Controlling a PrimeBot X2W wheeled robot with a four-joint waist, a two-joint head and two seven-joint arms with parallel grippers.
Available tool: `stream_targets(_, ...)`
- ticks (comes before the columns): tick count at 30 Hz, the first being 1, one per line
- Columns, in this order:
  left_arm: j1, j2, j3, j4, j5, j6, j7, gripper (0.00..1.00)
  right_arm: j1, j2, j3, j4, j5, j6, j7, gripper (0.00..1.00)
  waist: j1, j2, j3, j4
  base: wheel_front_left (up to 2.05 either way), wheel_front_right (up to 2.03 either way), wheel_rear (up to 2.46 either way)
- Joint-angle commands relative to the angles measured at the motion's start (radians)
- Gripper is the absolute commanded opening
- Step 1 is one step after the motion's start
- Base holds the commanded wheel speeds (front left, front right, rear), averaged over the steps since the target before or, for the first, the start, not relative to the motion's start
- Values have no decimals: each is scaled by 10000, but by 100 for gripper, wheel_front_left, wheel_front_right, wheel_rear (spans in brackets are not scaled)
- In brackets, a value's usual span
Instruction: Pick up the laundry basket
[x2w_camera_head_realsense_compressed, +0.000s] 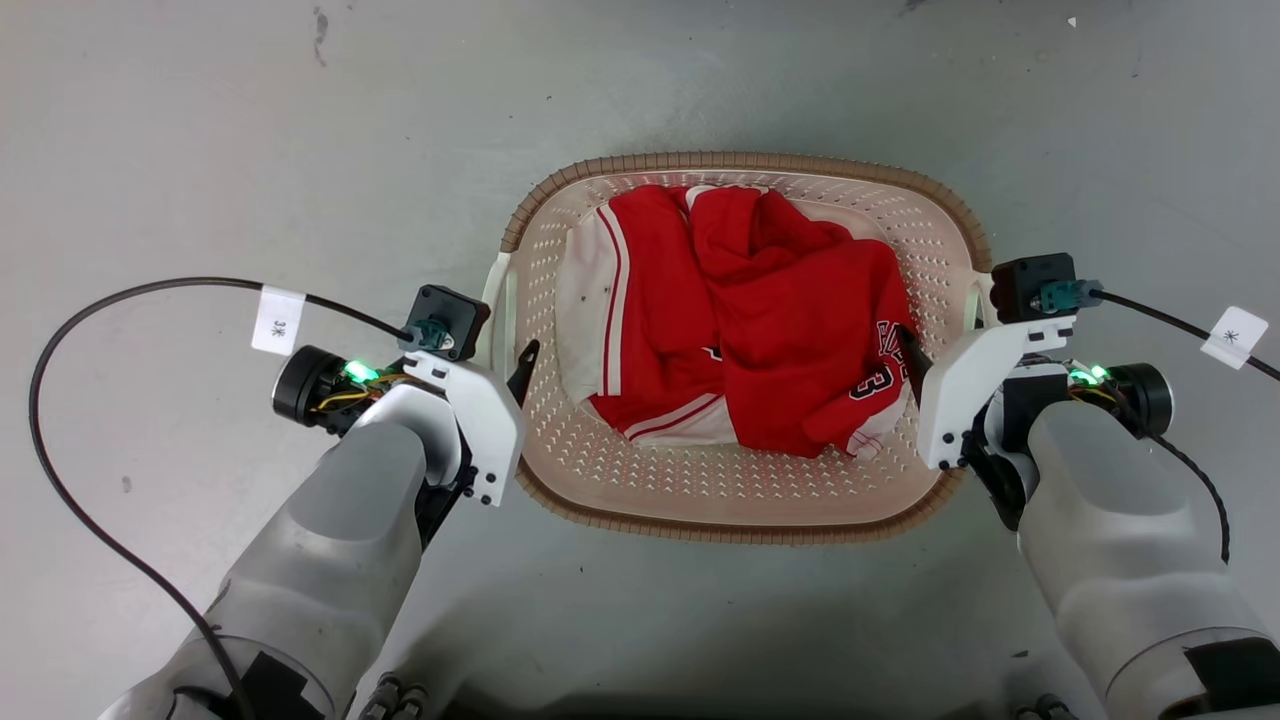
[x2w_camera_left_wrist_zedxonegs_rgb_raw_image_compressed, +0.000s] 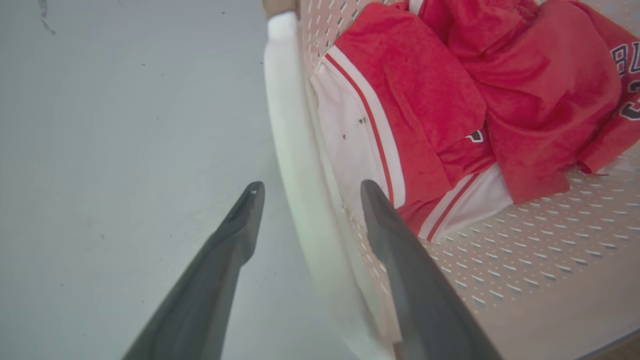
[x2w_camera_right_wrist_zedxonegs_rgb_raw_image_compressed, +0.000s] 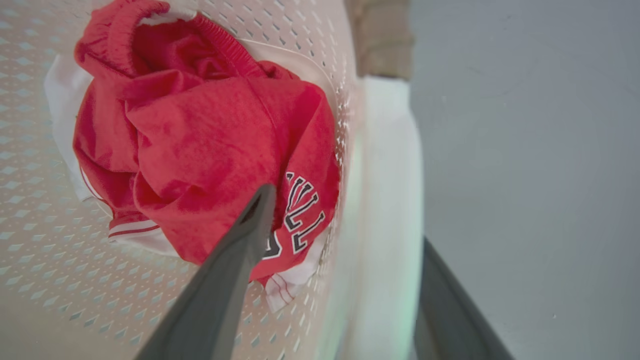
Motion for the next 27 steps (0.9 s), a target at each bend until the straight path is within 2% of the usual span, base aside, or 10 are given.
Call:
stream_targets(1, -131, 35, -39, 27, -49, -9, -25, 100, -147, 2, 23, 41, 5, -3, -1, 100, -1, 0, 0, 11, 0, 0, 0)
stream_targets(2, -105, 9, -129, 31, -162, -9, 20, 100, -153, 2, 64, 64, -2, -3, -2, 100, -1, 0, -3, 22, 0, 0, 0)
stream_targets(3, -84, -16, -219, 19, -259, -10, 64, 55, -156, 2, 146, 91, -7, -3, 49, 100, -1, 0, -8, 37, 0, 0, 0)
stream_targets(4, -66, -31, -299, -22, -391, -10, 103, 0, -158, 2, 208, 106, 25, -3, 64, 9, -1, 0, -11, 46, 0, 0, 0)
stream_targets(5, -59, -31, -404, -77, -499, -10, 162, 0, -158, 2, 262, 120, 85, -3, 102, 0, -1, 0, -13, 53, 0, 0, 0)
stream_targets(16, -2, 190, -1484, -476, -1679, -11, 716, 0, -129, 15, 502, 229, 208, 2, 225, 0, -1, 0, -314, 75, 0, 0, 0)
stream_targets(27, 529, 440, -2740, -919, -2744, -18, 1277, 0, 296, 9, 346, 351, 8, 2, 1271, 0, -1, 0, -1847, -29, 0, 0, 0)
